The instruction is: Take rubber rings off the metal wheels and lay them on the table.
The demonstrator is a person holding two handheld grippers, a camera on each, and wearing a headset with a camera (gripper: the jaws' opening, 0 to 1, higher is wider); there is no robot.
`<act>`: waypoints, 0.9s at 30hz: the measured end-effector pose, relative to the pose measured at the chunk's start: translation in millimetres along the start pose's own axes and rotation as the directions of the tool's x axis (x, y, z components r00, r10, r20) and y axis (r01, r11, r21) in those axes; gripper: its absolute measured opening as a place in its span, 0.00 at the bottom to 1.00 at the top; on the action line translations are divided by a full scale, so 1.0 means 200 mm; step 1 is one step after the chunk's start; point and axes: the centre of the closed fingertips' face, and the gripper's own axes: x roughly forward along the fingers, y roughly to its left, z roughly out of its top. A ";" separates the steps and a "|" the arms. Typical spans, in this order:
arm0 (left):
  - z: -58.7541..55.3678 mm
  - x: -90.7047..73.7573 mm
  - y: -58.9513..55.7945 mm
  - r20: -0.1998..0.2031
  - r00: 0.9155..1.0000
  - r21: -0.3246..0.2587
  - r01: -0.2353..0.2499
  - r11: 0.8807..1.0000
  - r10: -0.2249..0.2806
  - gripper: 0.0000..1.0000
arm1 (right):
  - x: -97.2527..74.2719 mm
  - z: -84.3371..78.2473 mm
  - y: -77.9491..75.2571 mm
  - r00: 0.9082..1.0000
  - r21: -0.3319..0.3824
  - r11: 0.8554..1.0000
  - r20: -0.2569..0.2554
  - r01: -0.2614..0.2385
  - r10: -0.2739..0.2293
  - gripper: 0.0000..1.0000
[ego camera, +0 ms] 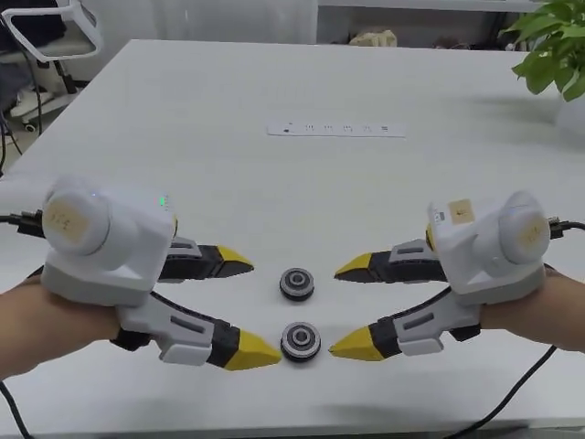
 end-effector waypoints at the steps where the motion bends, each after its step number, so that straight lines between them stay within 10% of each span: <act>1: 0.00 0.00 0.00 -0.001 1.000 0.000 0.001 1.000 -0.001 0.62 | 0.00 0.00 0.00 1.000 0.000 1.000 -0.002 -0.002 0.002 0.52; 27: -0.07 0.14 0.01 -0.051 0.996 0.008 0.075 0.997 -0.075 0.47 | 0.08 -0.07 0.00 0.997 -0.002 0.998 -0.033 -0.063 0.063 0.37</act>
